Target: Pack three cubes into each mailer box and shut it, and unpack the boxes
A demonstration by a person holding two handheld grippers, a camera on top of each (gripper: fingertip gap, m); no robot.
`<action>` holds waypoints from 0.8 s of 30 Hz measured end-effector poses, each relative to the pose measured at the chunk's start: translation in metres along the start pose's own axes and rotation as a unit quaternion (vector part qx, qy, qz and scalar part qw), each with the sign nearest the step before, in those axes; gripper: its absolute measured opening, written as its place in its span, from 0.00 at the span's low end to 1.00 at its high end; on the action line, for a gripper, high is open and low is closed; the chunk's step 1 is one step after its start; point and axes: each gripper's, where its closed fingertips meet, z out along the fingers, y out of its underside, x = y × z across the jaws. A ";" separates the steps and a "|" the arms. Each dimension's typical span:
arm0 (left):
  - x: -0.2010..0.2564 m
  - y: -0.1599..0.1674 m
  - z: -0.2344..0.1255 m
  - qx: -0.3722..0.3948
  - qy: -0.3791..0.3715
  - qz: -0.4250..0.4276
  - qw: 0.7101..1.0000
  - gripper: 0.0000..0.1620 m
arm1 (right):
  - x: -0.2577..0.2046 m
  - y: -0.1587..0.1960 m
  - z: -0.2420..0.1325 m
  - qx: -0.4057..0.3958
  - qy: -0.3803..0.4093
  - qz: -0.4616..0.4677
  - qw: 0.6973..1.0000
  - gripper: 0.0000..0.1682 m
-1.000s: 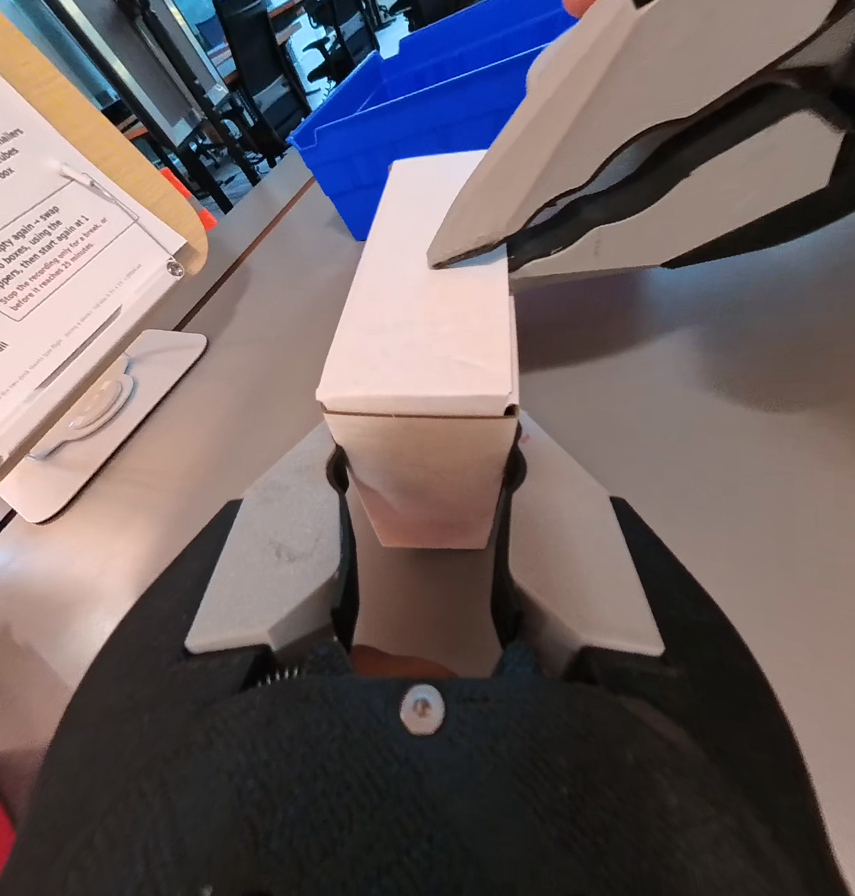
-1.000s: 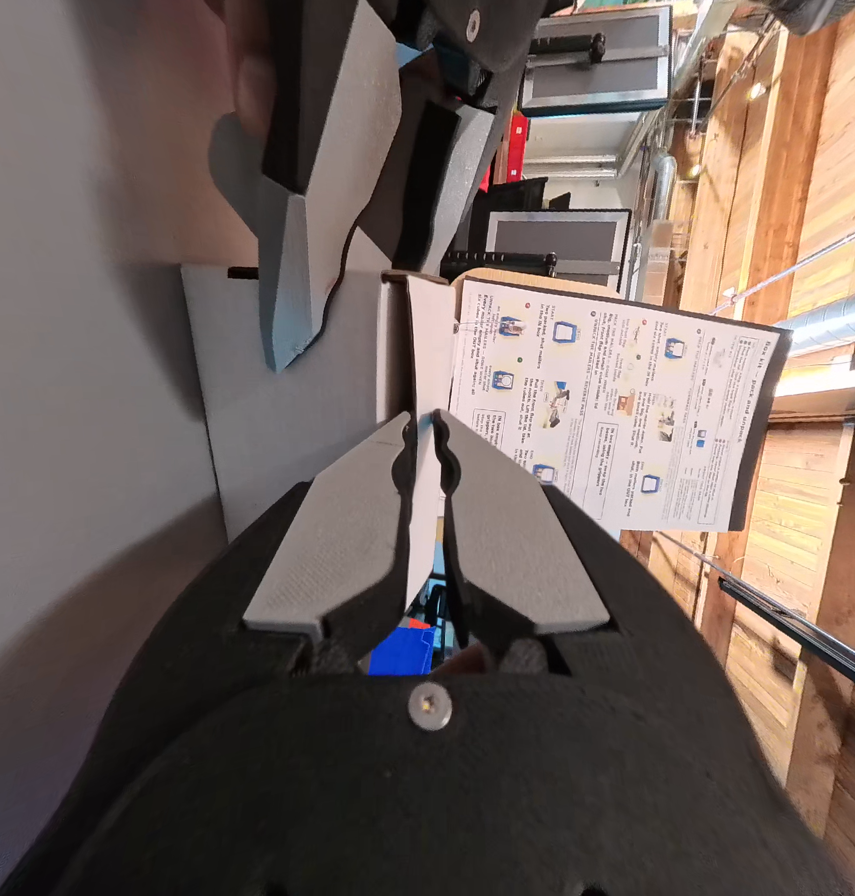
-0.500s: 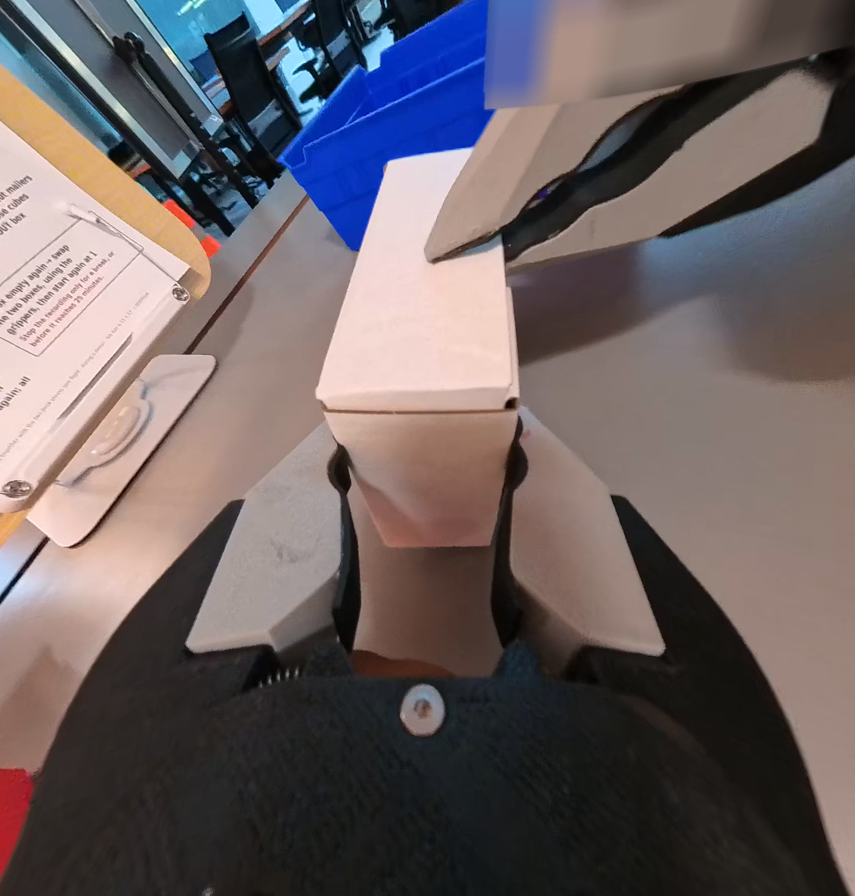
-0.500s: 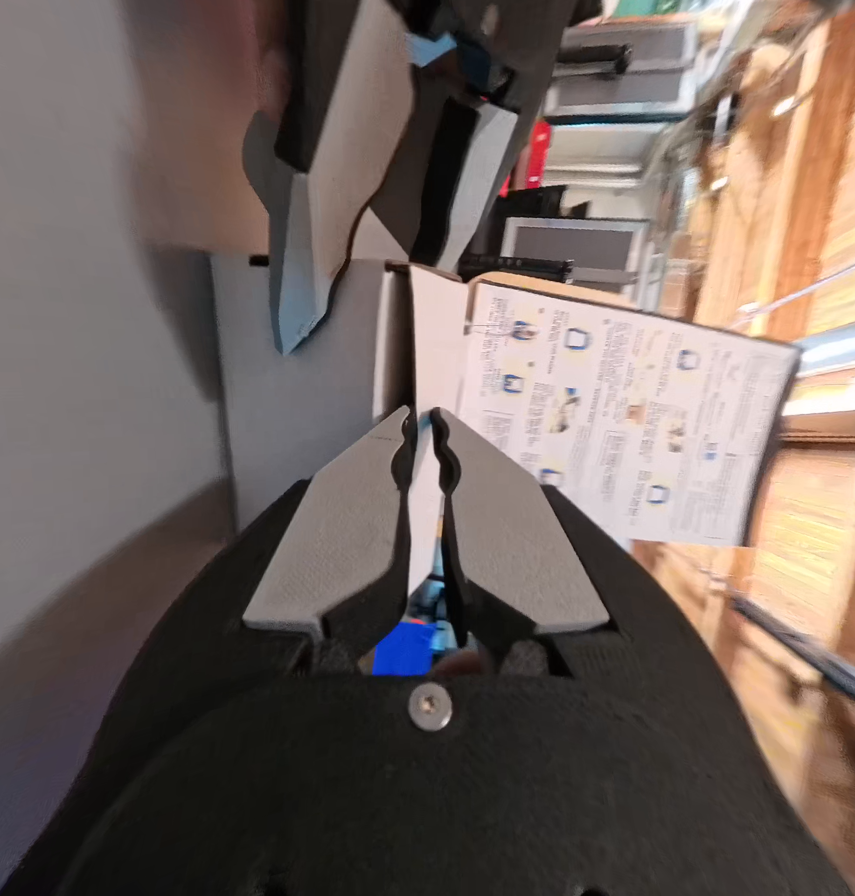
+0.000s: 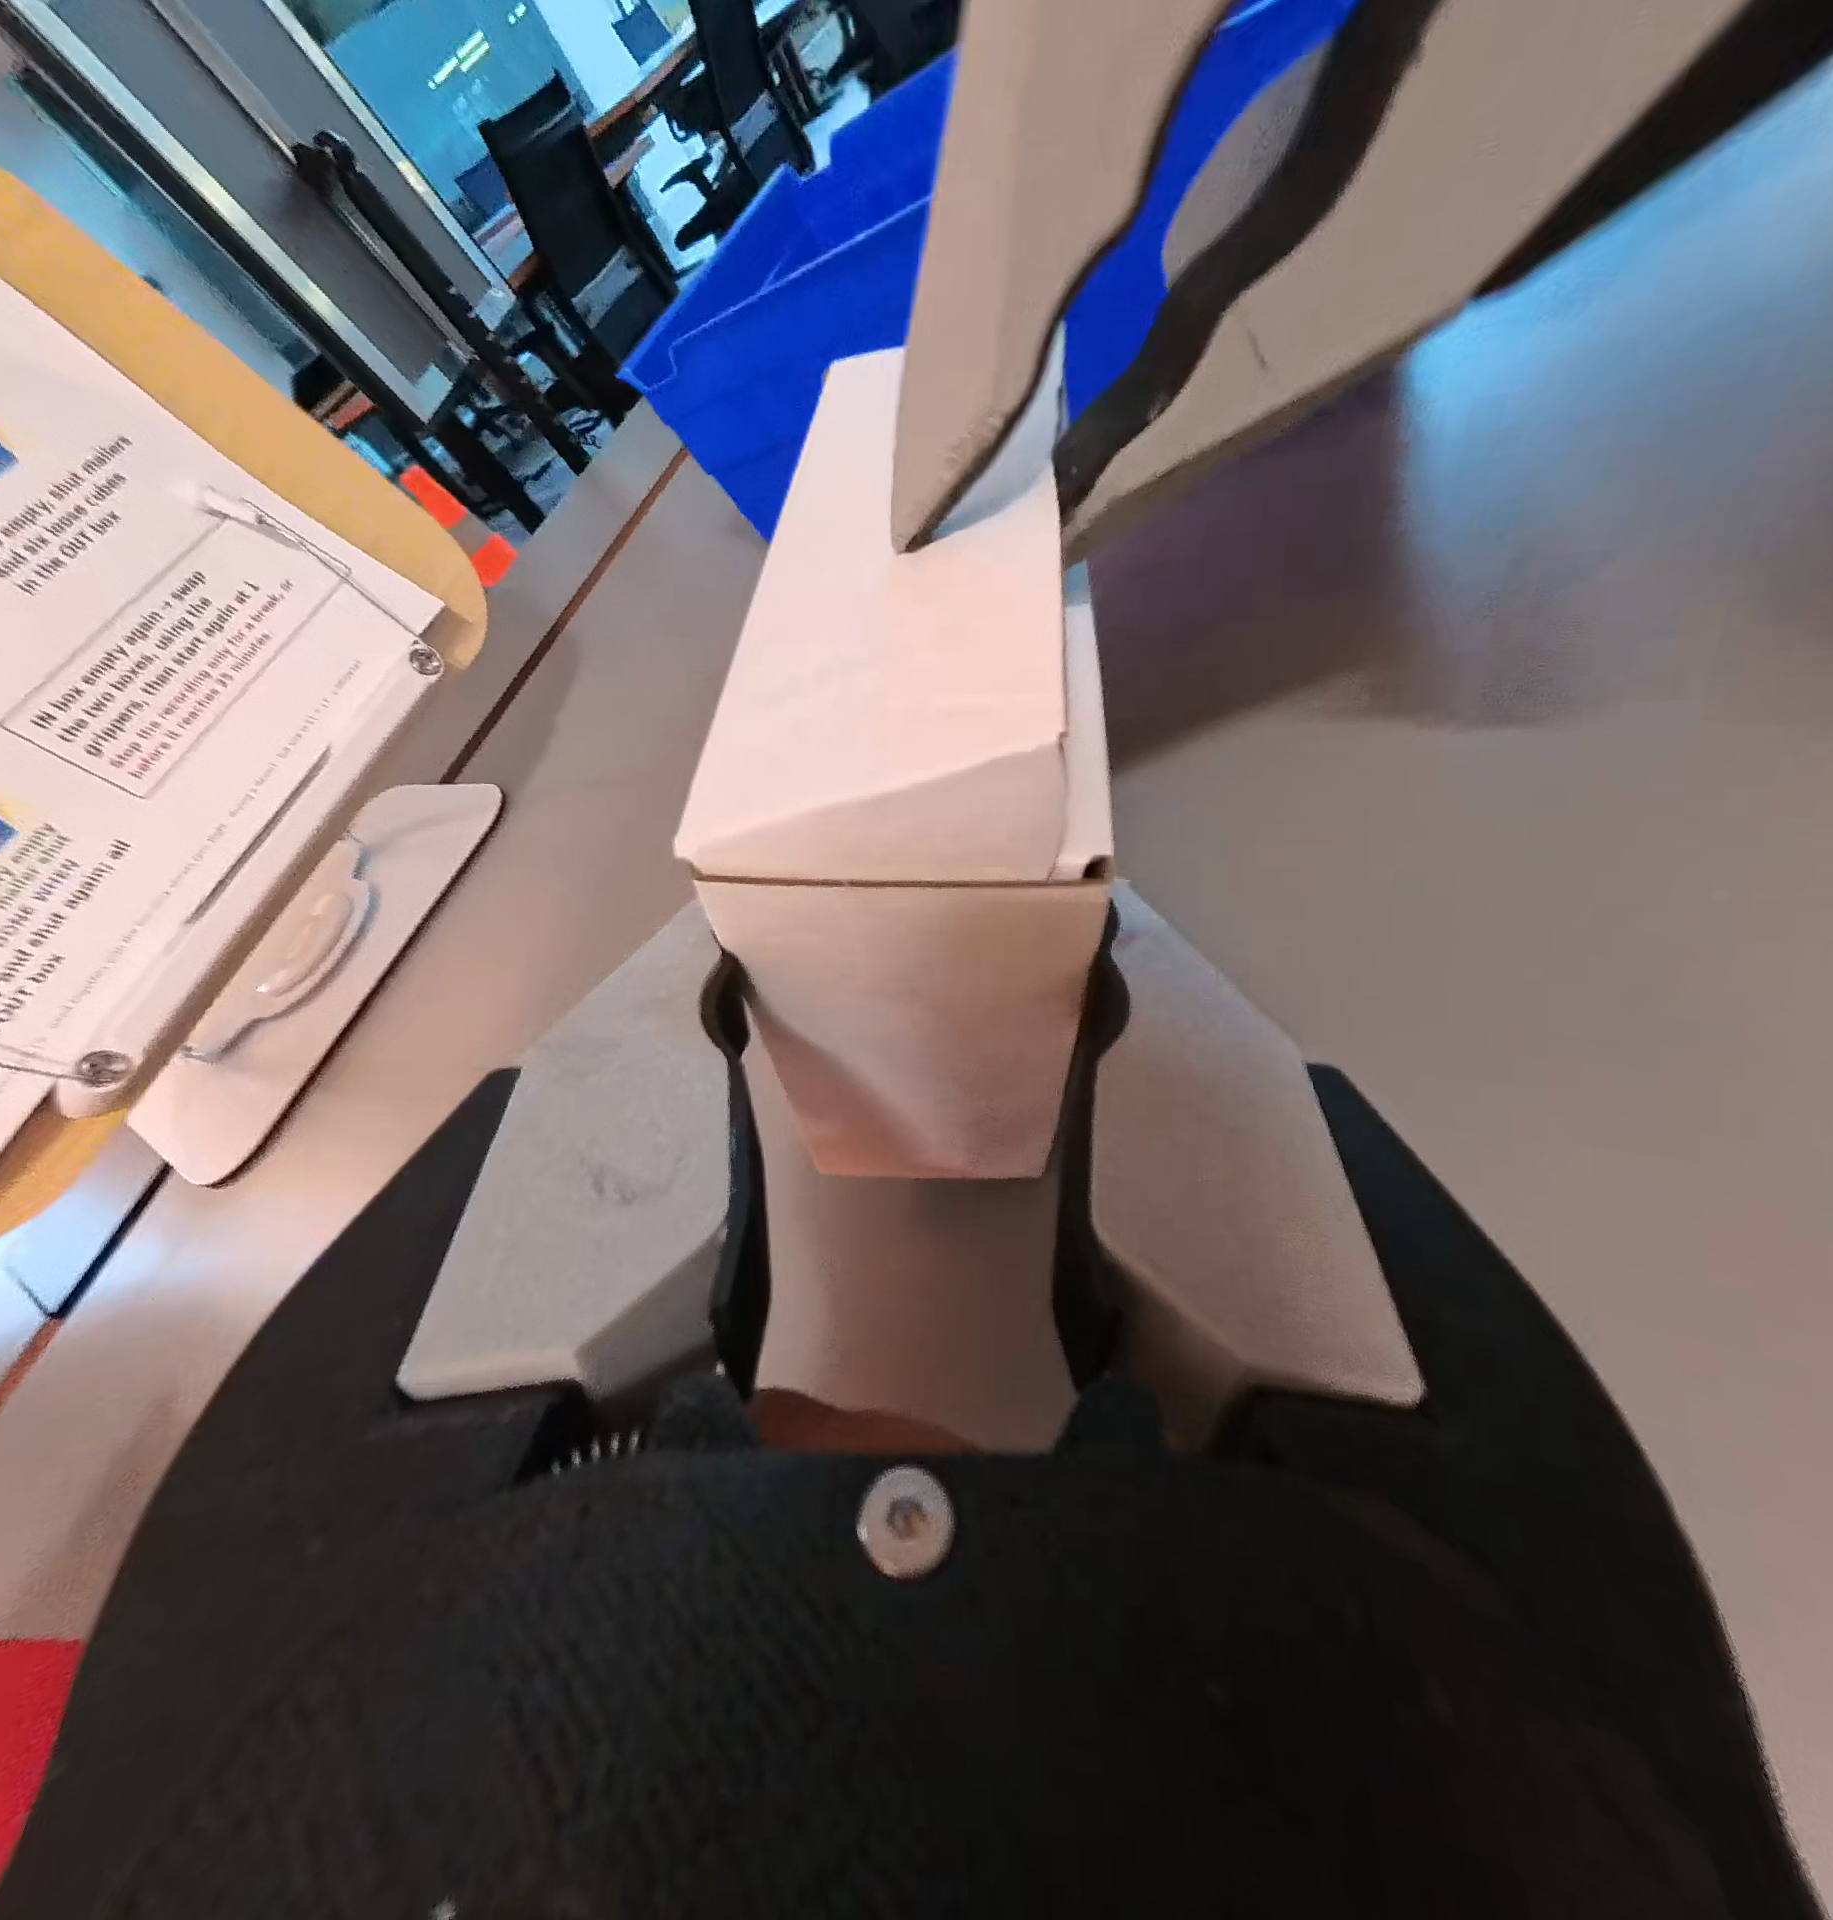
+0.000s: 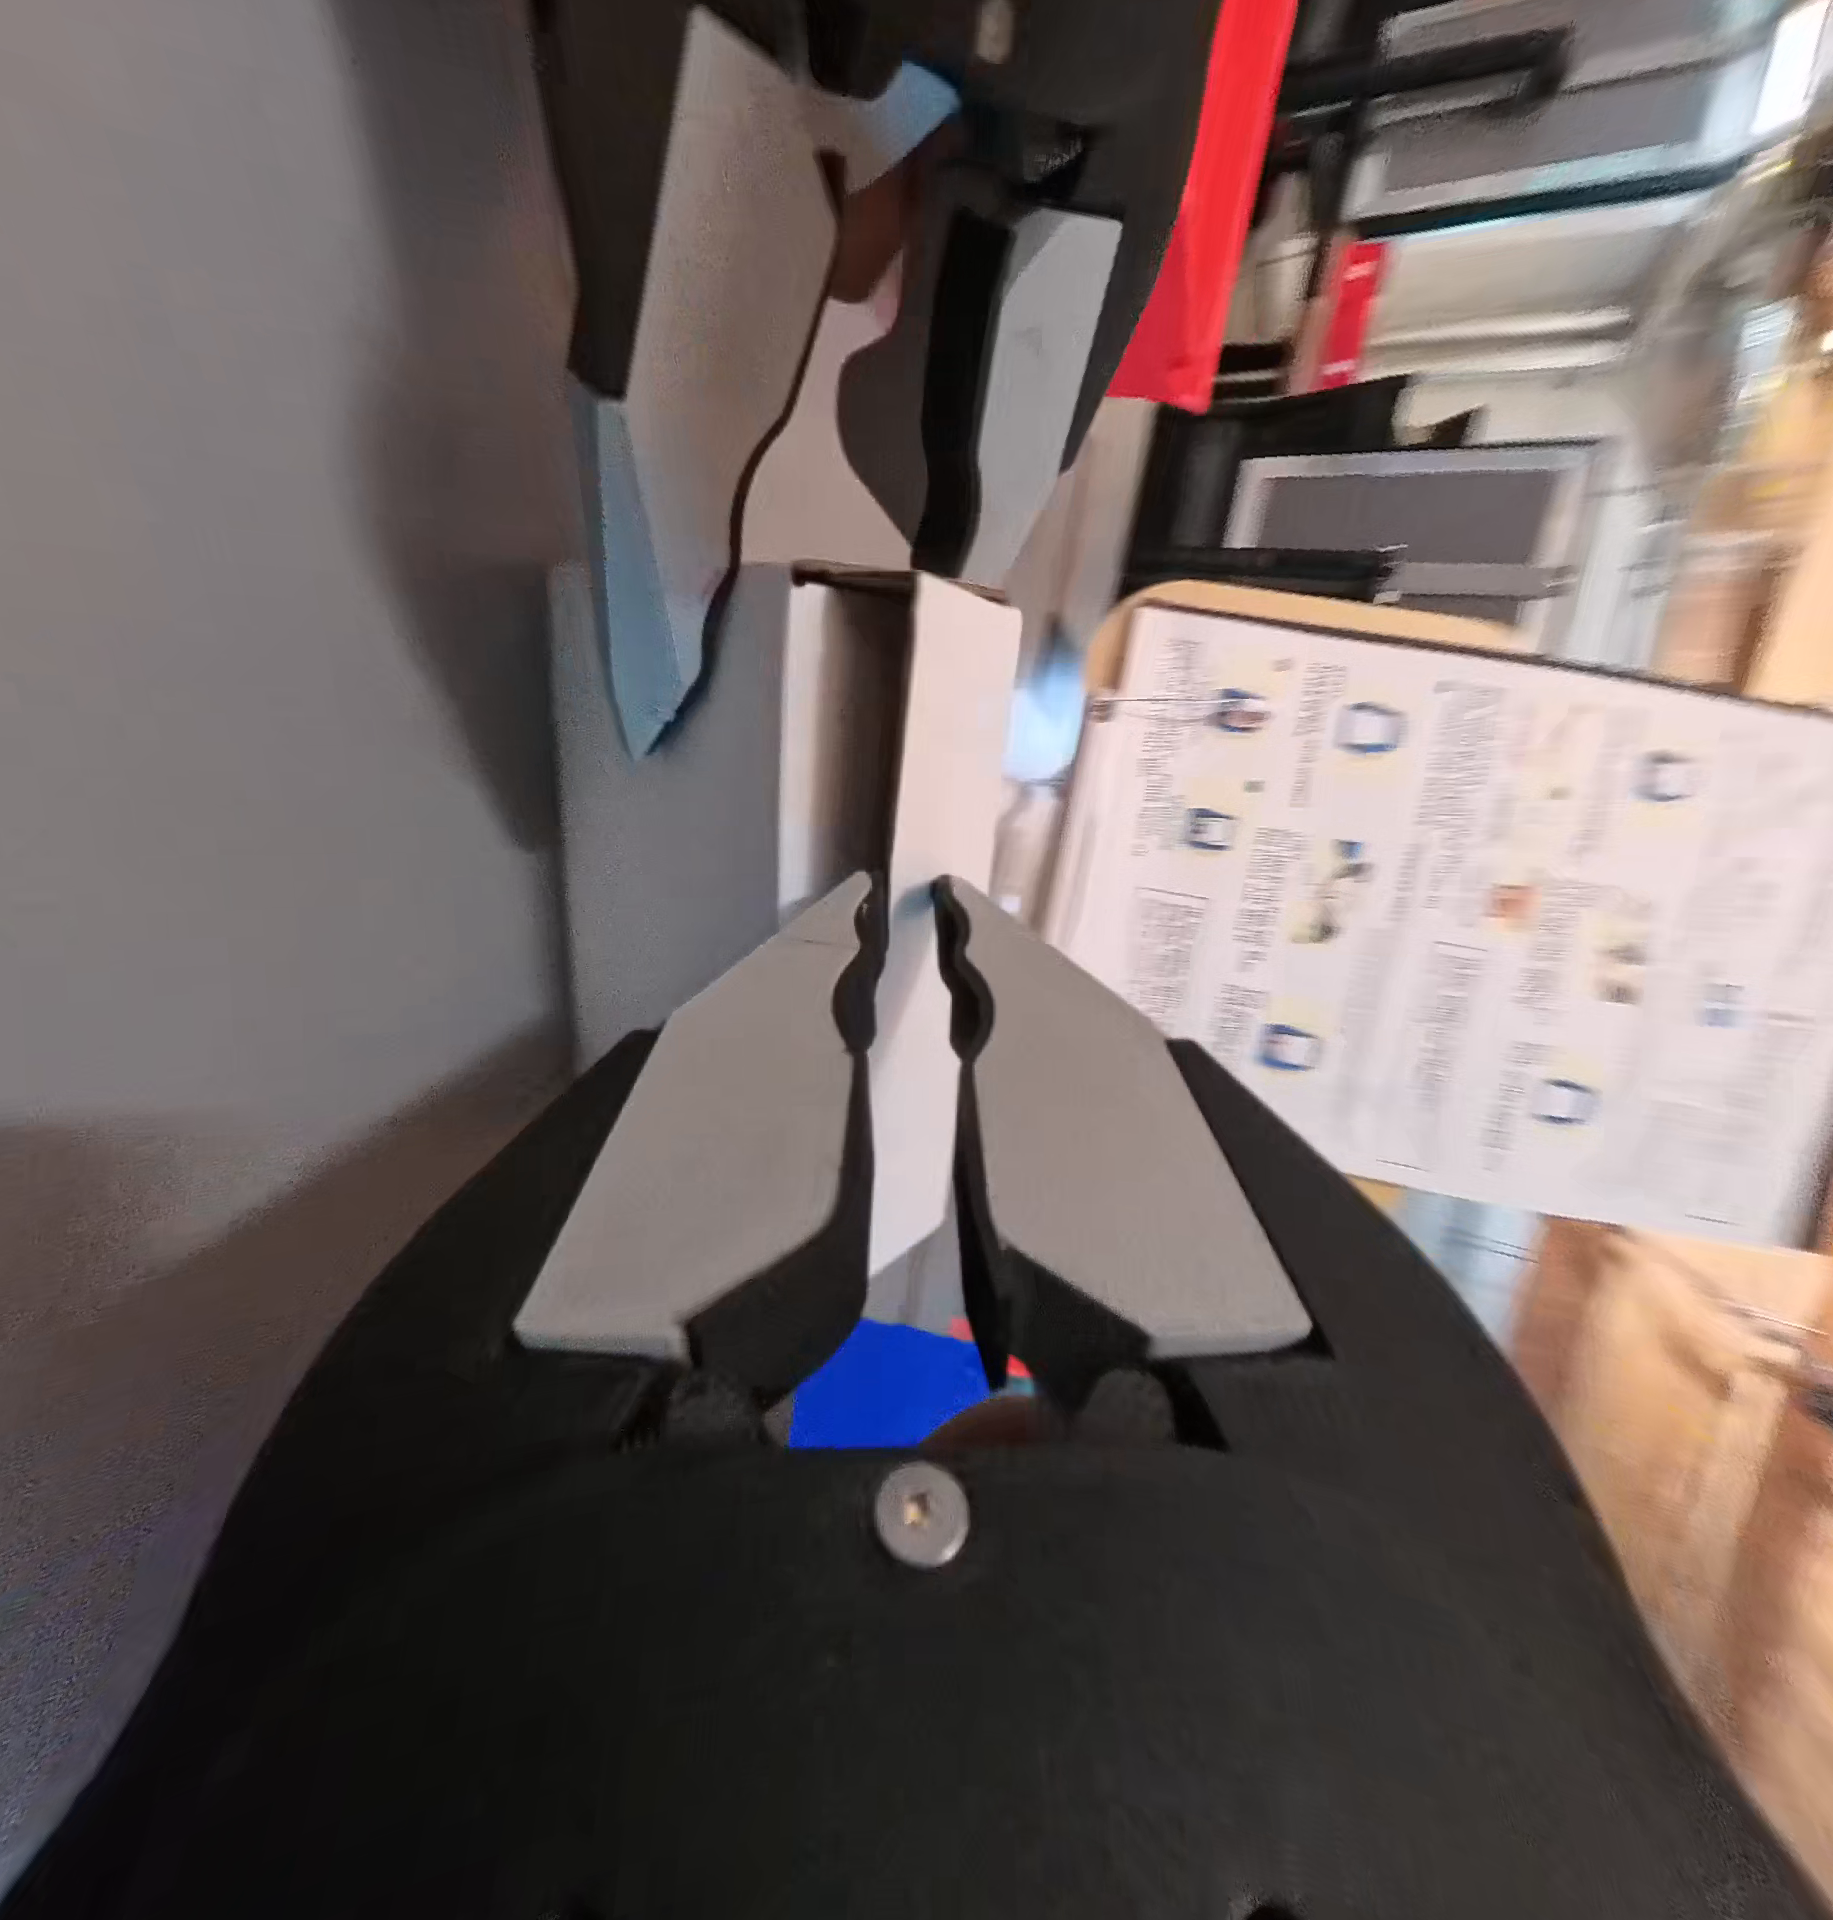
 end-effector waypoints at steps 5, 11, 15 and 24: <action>0.002 0.000 0.000 0.004 0.010 -0.018 1.000 0.39 | 0.001 0.008 -0.005 -0.016 0.179 -0.109 0.978 0.01; 0.005 0.000 0.000 0.006 0.025 -0.019 0.999 0.39 | -0.002 0.040 -0.012 -0.031 0.148 -0.035 0.988 0.05; 0.010 -0.003 0.001 0.009 0.031 -0.013 0.999 0.39 | -0.005 0.042 -0.014 -0.031 0.152 -0.057 0.986 0.03; 0.010 -0.003 0.001 0.010 0.027 -0.007 1.000 0.39 | -0.005 0.044 -0.012 -0.036 0.122 -0.035 0.991 0.03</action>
